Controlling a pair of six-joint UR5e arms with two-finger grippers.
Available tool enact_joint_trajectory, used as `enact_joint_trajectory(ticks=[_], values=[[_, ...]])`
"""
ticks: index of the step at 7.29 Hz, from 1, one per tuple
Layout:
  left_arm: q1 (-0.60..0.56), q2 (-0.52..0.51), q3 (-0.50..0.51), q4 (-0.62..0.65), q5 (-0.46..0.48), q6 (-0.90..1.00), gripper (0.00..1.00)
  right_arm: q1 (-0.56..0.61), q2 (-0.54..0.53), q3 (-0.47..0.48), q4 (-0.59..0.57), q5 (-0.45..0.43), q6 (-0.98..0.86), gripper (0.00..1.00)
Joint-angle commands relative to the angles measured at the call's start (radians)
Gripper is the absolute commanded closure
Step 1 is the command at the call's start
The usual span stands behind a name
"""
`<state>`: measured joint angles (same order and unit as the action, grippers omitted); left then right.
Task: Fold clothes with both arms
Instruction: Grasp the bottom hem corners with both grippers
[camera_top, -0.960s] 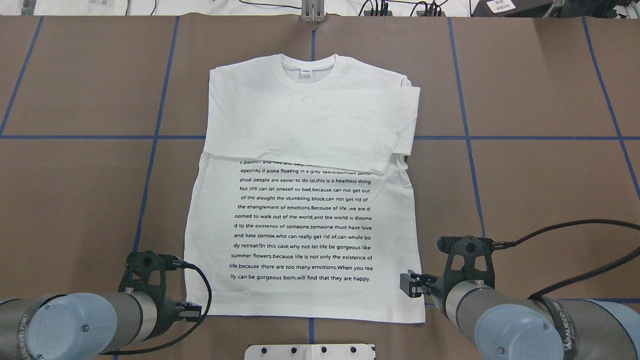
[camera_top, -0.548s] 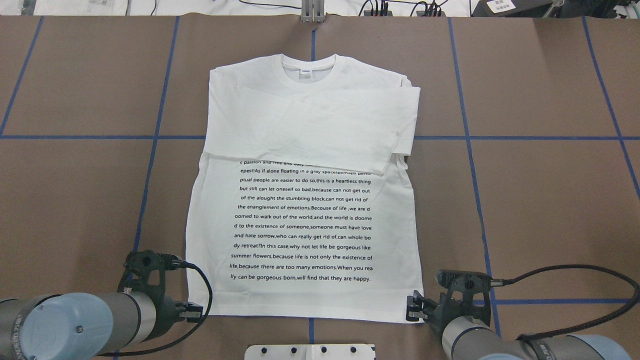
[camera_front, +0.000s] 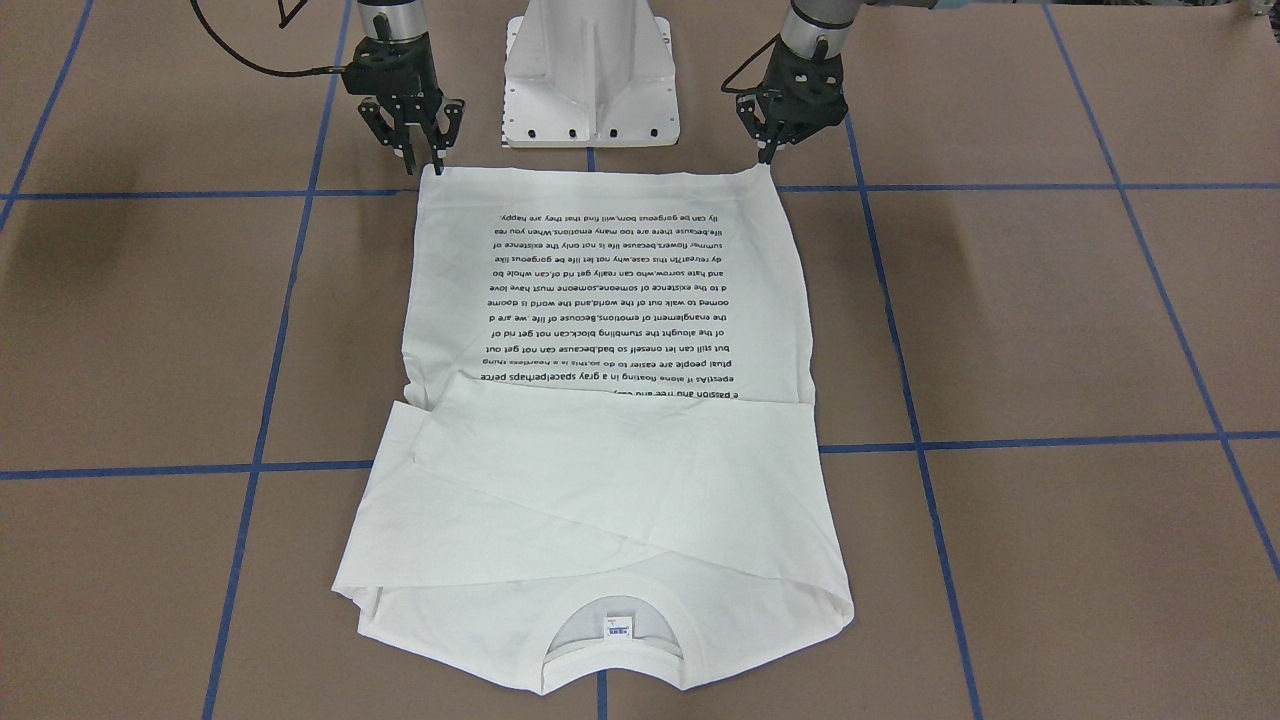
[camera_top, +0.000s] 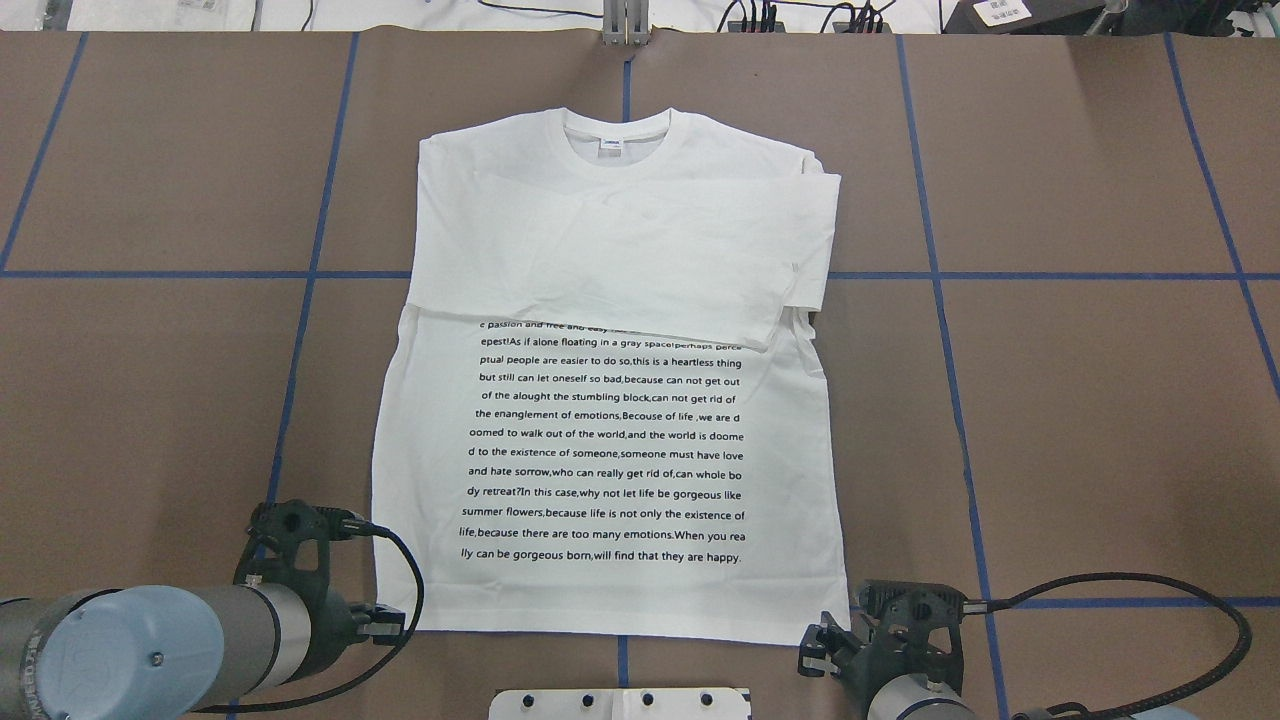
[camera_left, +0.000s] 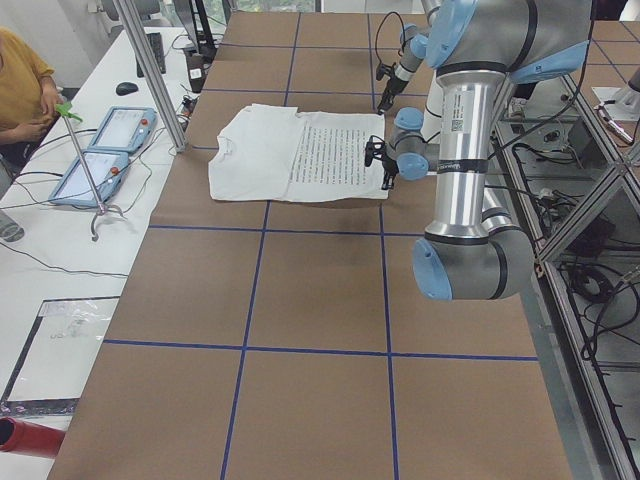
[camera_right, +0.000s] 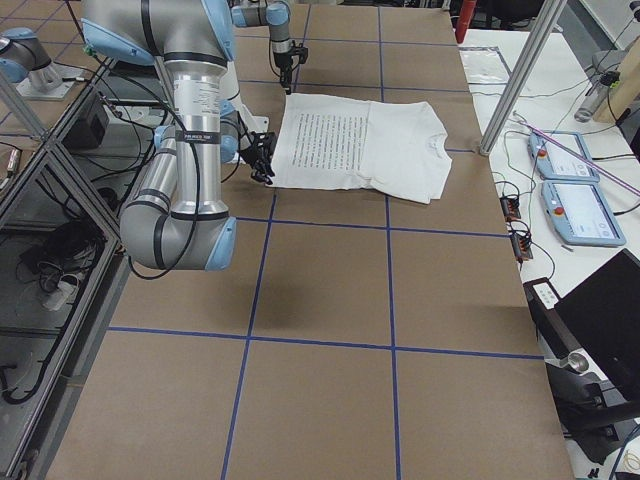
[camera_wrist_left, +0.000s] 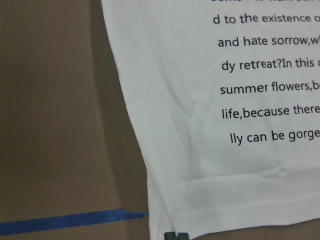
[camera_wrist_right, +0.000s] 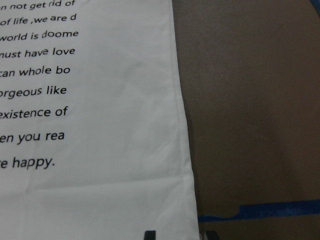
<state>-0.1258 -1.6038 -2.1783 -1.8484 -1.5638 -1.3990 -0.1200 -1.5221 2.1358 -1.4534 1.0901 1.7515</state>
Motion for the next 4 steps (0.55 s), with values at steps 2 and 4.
enact_joint_trajectory(ticks=[2, 4], values=[[0.000, 0.001, -0.009, 0.000, 0.001, 0.000, 1.00, -0.006, 0.016, -0.030, -0.001, -0.012, 0.000, 0.56], [0.000, 0.002, -0.009, 0.000, 0.001, 0.000, 1.00, -0.007, 0.017, -0.031, -0.001, -0.015, 0.000, 0.82]])
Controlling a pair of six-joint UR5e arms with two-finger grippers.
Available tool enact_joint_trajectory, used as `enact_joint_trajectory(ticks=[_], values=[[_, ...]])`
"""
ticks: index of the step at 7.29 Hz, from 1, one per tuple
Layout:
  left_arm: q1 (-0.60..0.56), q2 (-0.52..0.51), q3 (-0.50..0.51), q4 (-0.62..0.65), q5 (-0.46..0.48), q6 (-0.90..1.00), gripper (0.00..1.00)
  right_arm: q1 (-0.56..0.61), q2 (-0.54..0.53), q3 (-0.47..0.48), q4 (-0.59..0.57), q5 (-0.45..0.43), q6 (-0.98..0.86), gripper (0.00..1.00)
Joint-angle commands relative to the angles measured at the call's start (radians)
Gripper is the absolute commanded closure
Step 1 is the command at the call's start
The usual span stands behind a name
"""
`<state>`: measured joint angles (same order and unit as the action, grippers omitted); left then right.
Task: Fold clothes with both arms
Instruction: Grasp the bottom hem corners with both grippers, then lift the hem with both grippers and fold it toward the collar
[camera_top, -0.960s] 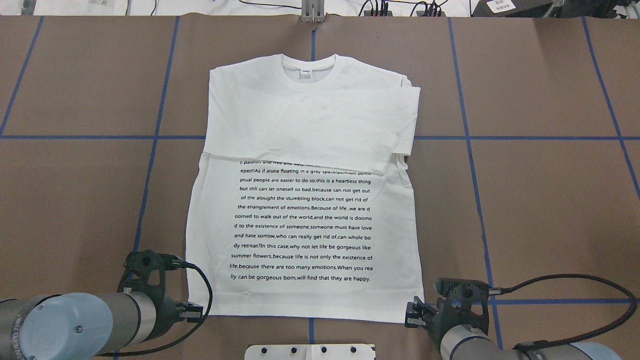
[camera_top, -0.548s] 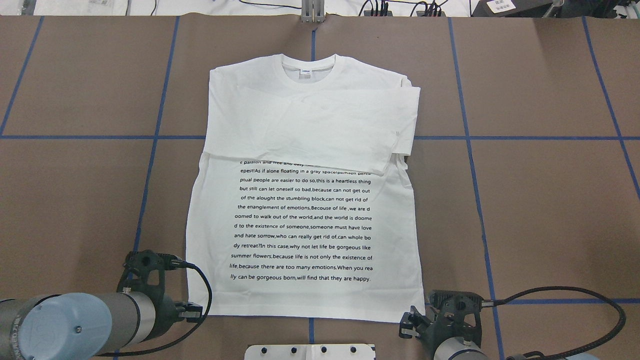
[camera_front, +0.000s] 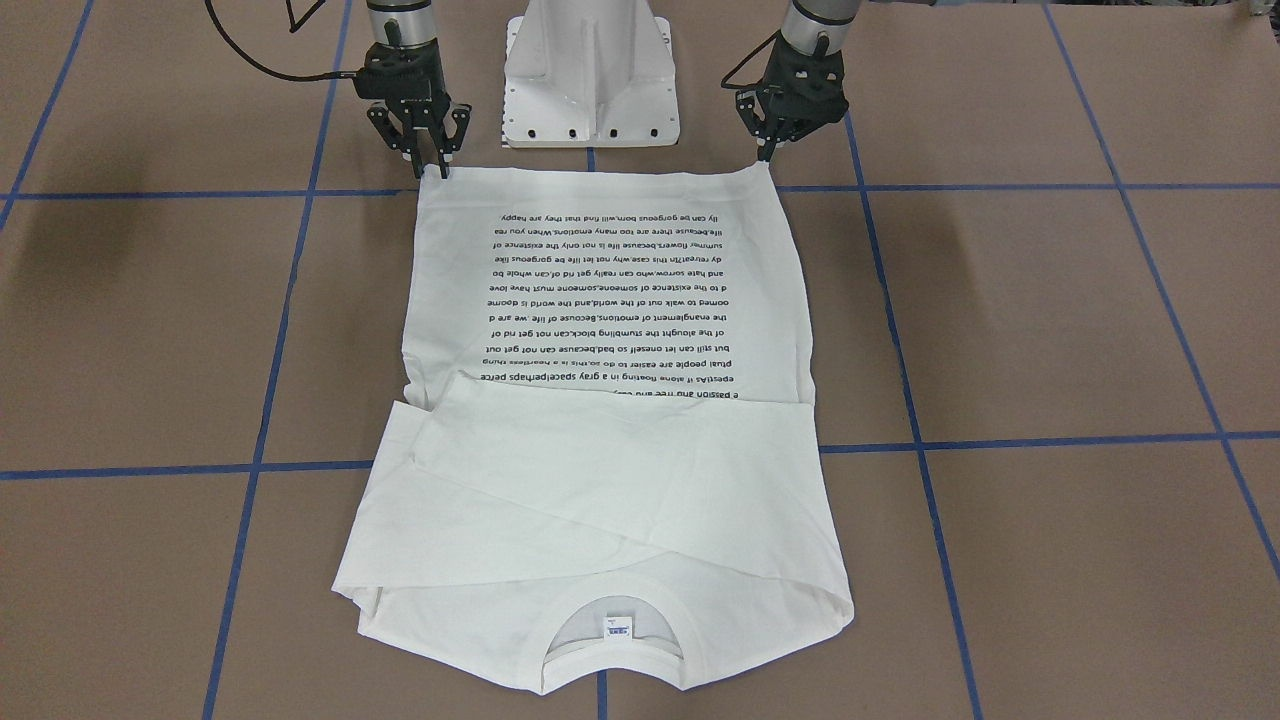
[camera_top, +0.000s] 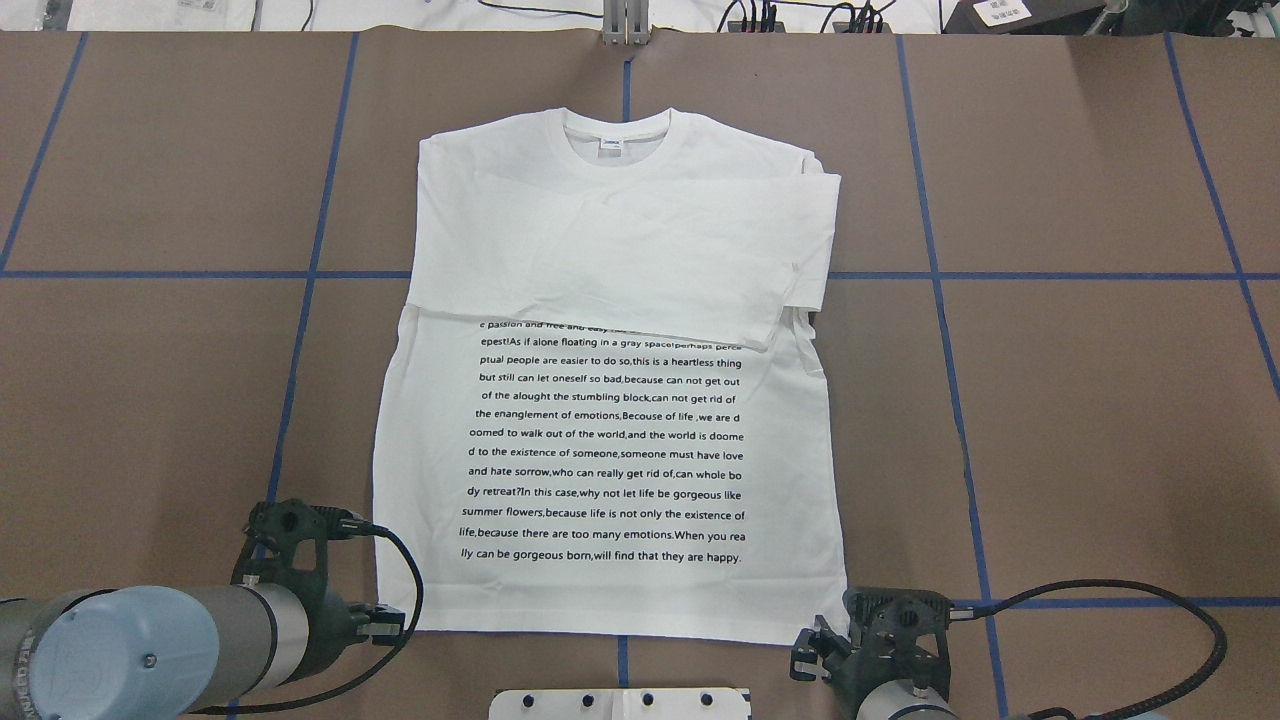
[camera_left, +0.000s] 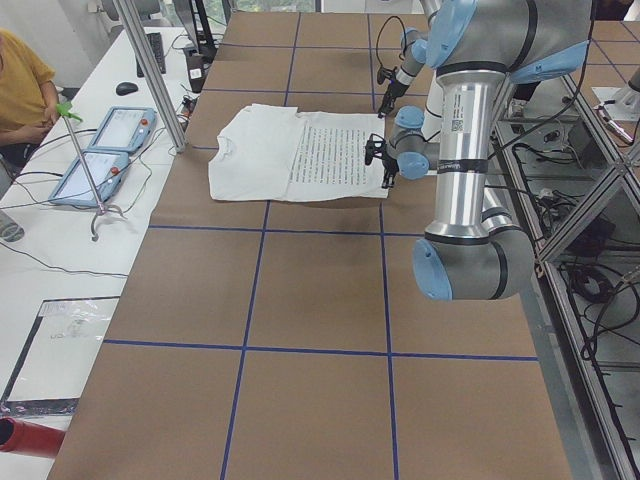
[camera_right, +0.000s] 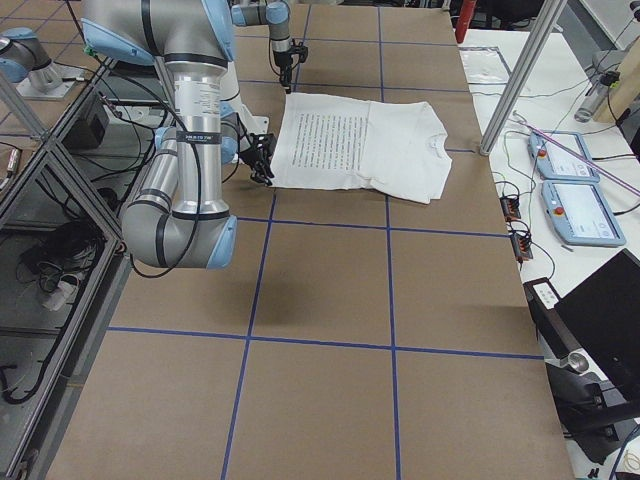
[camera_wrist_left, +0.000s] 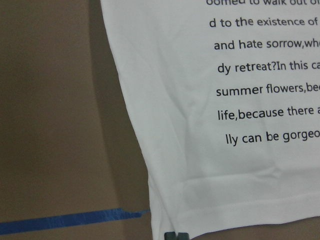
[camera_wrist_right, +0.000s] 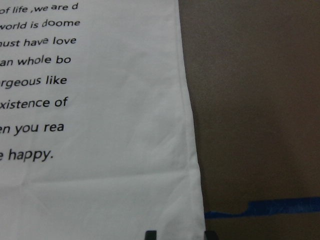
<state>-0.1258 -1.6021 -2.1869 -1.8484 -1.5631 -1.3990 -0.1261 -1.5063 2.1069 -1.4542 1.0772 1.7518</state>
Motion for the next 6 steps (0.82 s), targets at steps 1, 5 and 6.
enact_joint_trajectory(ticks=[1, 5, 6], values=[[0.000, 0.001, -0.005, 0.000, 0.000, 0.000, 1.00, -0.001, 0.003, -0.002, -0.002, -0.002, 0.000, 1.00], [-0.005, 0.007, -0.078, 0.012, -0.008, 0.005, 1.00, 0.035, -0.029, 0.071, -0.034, 0.007, -0.012, 1.00], [-0.012, 0.008, -0.181, 0.100, -0.052, 0.011, 1.00, 0.034, -0.055, 0.214, -0.160, 0.030, -0.012, 1.00]])
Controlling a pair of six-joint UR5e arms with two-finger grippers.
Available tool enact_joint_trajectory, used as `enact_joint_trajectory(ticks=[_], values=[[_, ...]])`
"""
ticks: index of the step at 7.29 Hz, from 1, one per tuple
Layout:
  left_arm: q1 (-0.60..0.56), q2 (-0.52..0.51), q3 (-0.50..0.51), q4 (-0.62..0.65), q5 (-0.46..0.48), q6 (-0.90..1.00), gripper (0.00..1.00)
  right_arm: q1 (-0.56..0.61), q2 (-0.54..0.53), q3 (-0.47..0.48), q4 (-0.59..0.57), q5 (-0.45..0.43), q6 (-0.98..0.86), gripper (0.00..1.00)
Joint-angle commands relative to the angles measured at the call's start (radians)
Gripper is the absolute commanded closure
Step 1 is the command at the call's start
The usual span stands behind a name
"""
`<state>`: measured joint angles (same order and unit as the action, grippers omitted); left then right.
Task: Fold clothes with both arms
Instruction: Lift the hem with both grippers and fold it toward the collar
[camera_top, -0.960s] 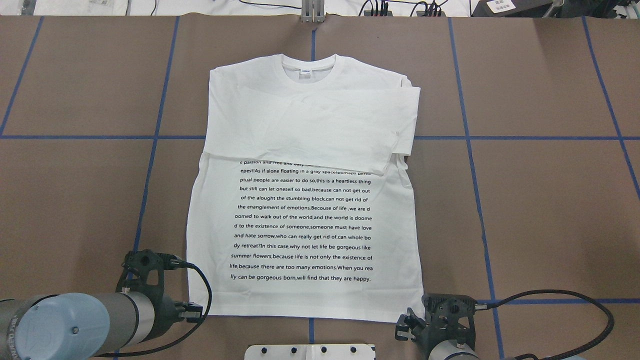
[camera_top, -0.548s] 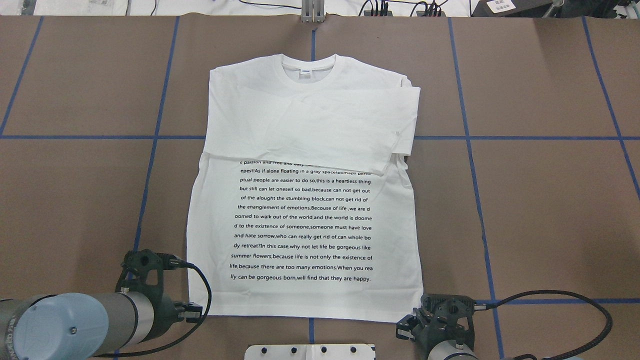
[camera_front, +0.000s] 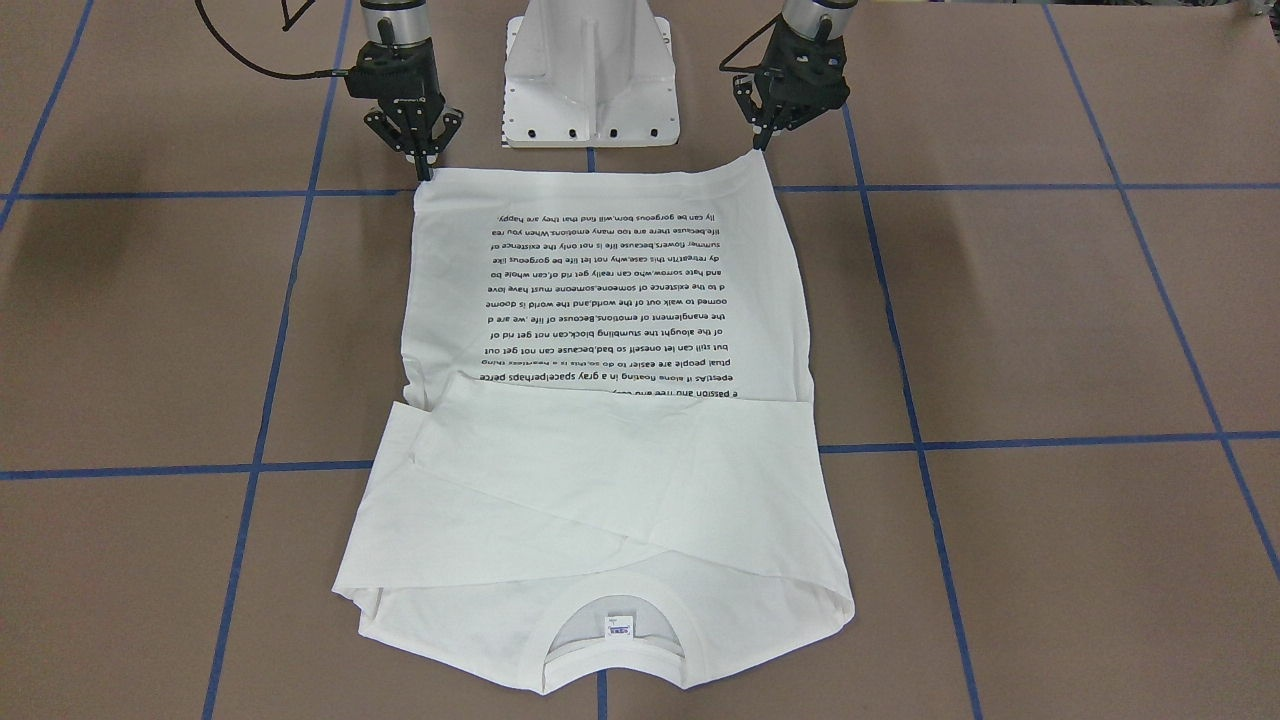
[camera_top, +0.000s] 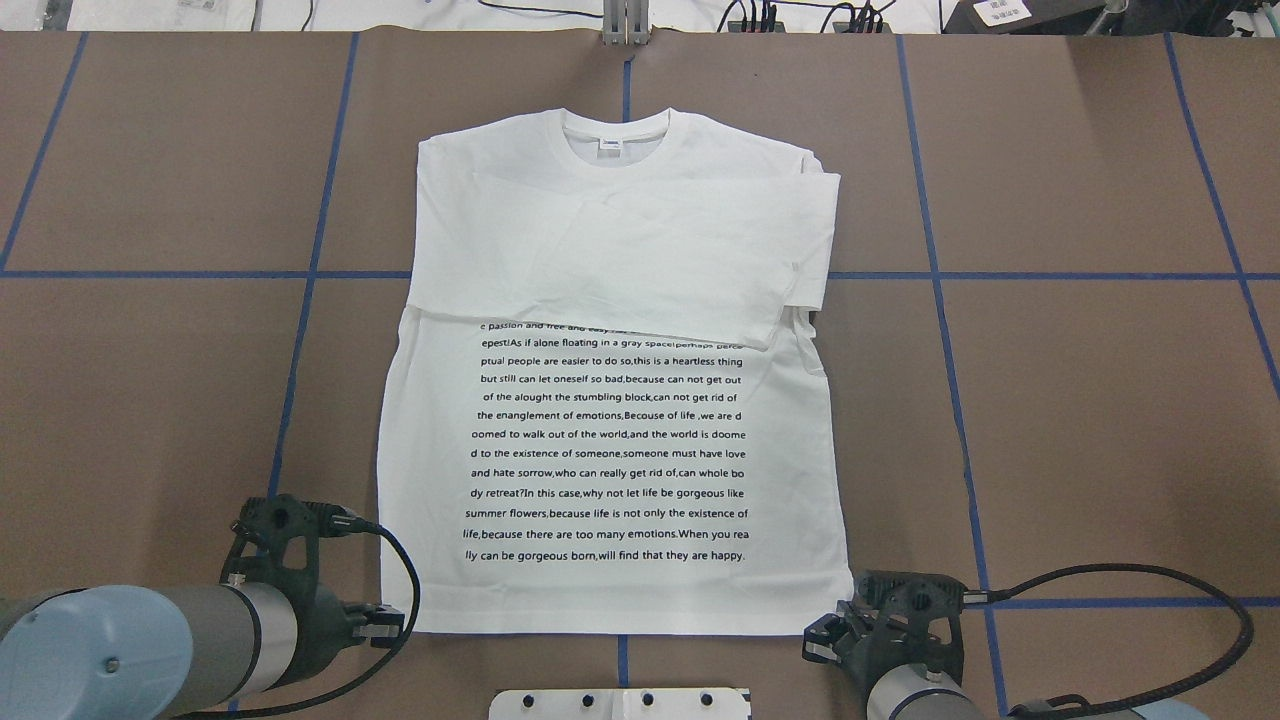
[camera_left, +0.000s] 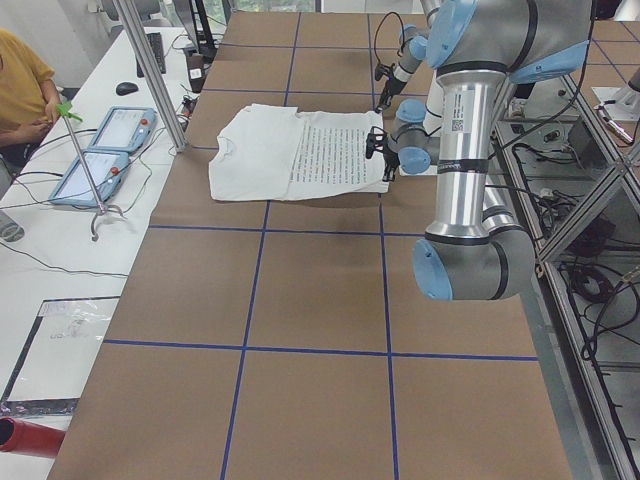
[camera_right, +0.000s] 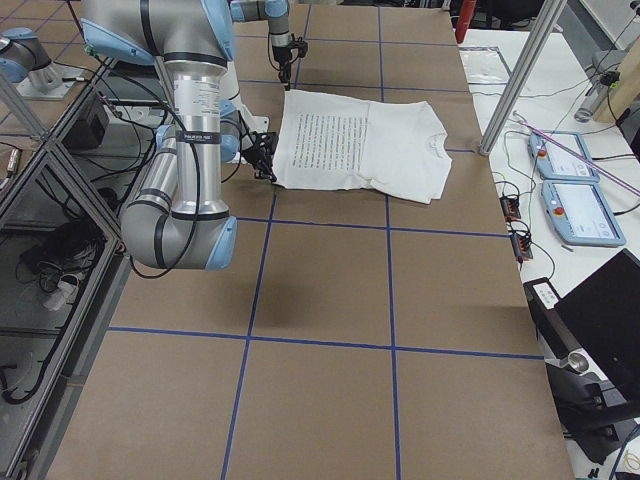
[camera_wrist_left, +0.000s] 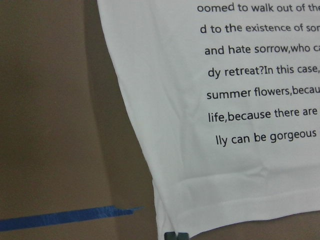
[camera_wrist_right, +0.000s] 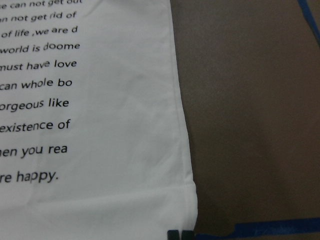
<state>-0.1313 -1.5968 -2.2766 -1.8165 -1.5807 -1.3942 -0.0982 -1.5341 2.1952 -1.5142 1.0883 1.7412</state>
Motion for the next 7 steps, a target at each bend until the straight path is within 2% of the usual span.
enact_joint_trajectory(ticks=[1, 2, 3, 4, 5, 6, 7], values=[[-0.007, -0.006, -0.224, 0.194, -0.088, 0.006, 1.00, 0.003, -0.023, 0.309, -0.300, 0.092, -0.002, 1.00], [-0.004, -0.011, -0.371, 0.336, -0.111, 0.006, 1.00, 0.002, -0.003, 0.492, -0.527, 0.160, 0.000, 1.00], [-0.011, -0.053, -0.445, 0.442, -0.158, 0.006, 1.00, 0.027, 0.076, 0.526, -0.616, 0.197, -0.002, 1.00], [-0.031, -0.134, -0.422, 0.495, -0.169, 0.009, 1.00, 0.072, 0.119, 0.518, -0.650, 0.205, -0.018, 1.00], [-0.094, -0.179, -0.387, 0.509, -0.171, 0.064, 1.00, 0.163, 0.197, 0.494, -0.655, 0.257, -0.110, 1.00], [-0.204, -0.214, -0.354, 0.511, -0.173, 0.209, 1.00, 0.302, 0.272, 0.442, -0.672, 0.325, -0.214, 1.00], [-0.308, -0.242, -0.289, 0.513, -0.173, 0.289, 1.00, 0.422, 0.369, 0.351, -0.679, 0.367, -0.294, 1.00]])
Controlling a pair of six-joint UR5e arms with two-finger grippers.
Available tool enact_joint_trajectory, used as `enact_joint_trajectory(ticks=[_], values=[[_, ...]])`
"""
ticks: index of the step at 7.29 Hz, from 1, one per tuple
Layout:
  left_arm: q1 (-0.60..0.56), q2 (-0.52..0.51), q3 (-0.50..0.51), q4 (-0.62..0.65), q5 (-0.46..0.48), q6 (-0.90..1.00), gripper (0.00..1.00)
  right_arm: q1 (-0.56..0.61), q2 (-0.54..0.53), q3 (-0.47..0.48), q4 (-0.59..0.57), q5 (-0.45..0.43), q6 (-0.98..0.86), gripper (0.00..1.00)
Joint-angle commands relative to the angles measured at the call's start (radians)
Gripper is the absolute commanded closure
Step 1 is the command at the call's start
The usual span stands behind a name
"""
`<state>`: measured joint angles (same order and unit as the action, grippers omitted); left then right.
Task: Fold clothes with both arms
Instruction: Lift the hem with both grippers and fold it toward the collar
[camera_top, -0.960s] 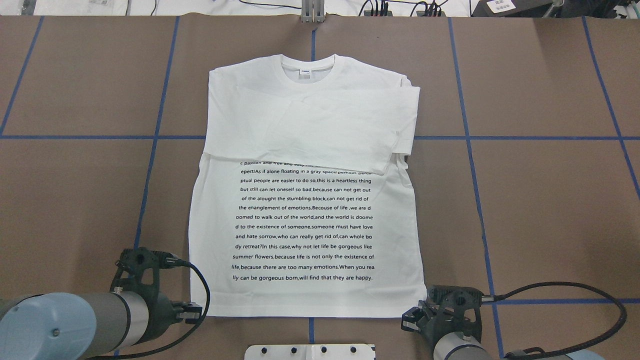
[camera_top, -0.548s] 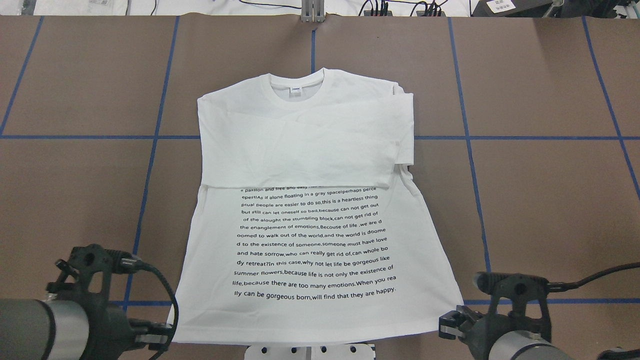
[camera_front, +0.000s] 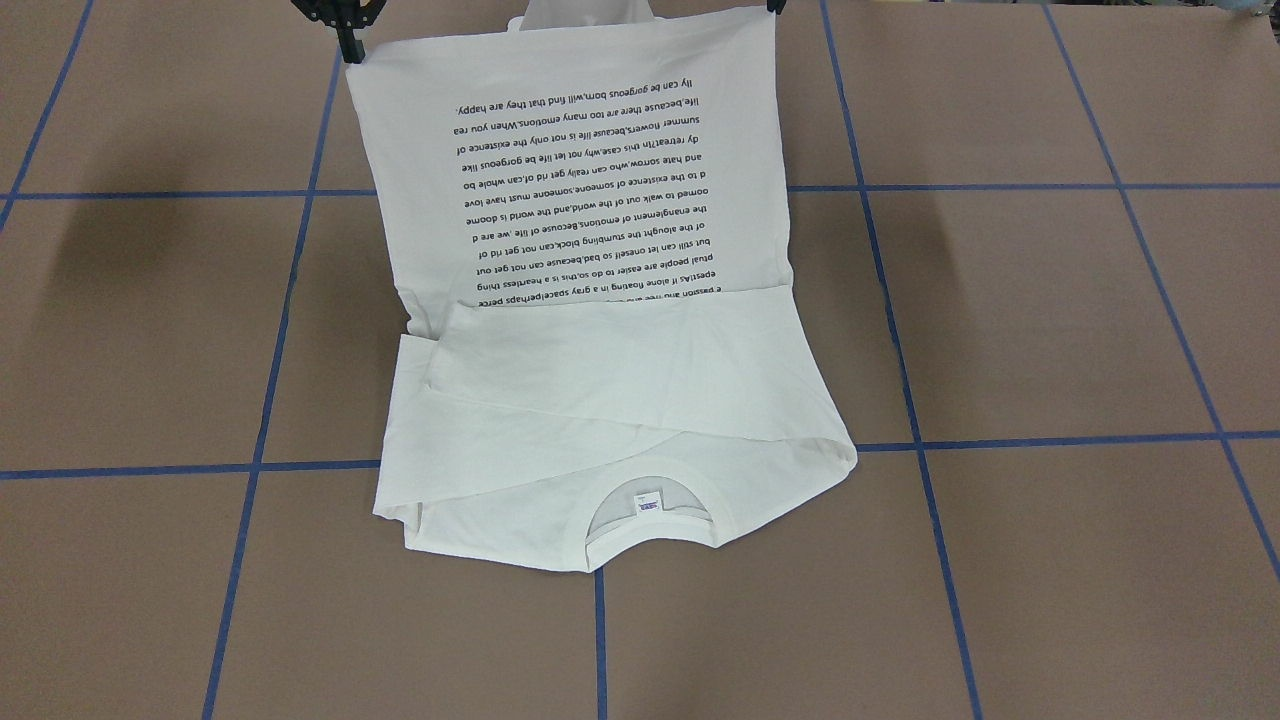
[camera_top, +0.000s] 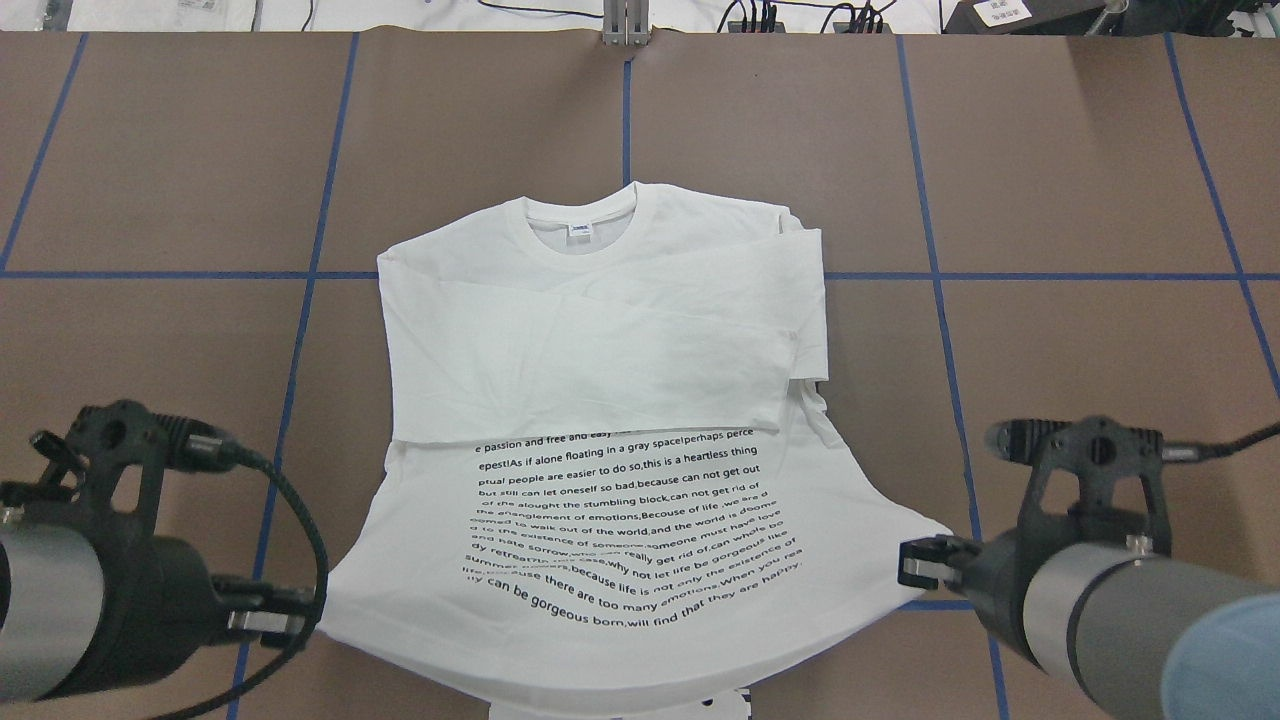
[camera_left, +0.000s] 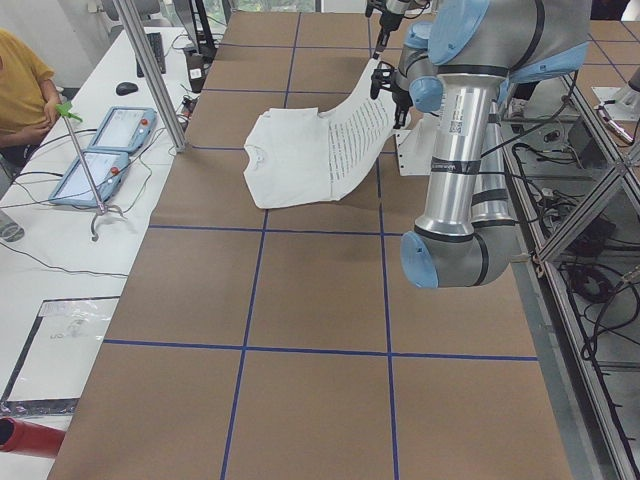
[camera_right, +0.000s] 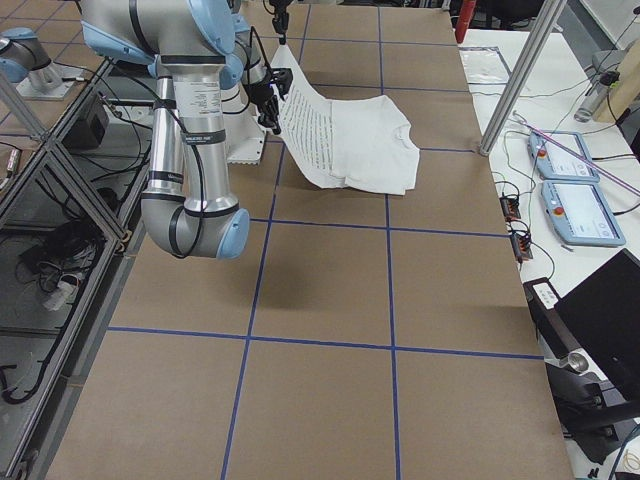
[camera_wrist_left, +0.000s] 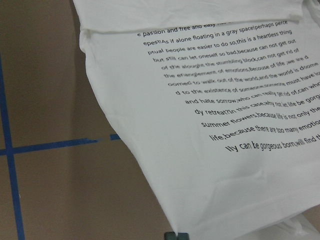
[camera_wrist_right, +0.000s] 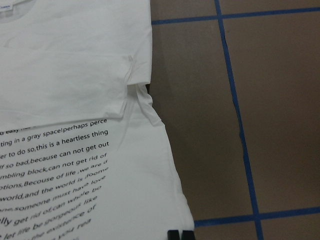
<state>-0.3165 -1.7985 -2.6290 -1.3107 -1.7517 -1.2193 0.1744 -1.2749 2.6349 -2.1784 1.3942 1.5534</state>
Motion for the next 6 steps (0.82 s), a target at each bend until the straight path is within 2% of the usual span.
enact_joint_trajectory(ticks=[1, 2, 3, 5, 6], values=[[-0.247, -0.086, 0.133, 0.010, -0.005, 0.197, 1.00, 0.260, 0.196, -0.210, -0.008, 0.086, -0.198, 1.00], [-0.327, -0.123, 0.229, 0.005, -0.002, 0.231, 1.00, 0.354, 0.233, -0.299, 0.014, 0.113, -0.269, 1.00], [-0.405, -0.195, 0.360, 0.001, 0.004, 0.275, 1.00, 0.429, 0.273, -0.429, 0.085, 0.117, -0.315, 1.00], [-0.482, -0.261, 0.550, -0.056, 0.009, 0.334, 1.00, 0.535, 0.314, -0.666, 0.318, 0.150, -0.351, 1.00], [-0.487, -0.281, 0.657, -0.132, 0.038, 0.334, 1.00, 0.560, 0.347, -0.775, 0.386, 0.151, -0.393, 1.00]])
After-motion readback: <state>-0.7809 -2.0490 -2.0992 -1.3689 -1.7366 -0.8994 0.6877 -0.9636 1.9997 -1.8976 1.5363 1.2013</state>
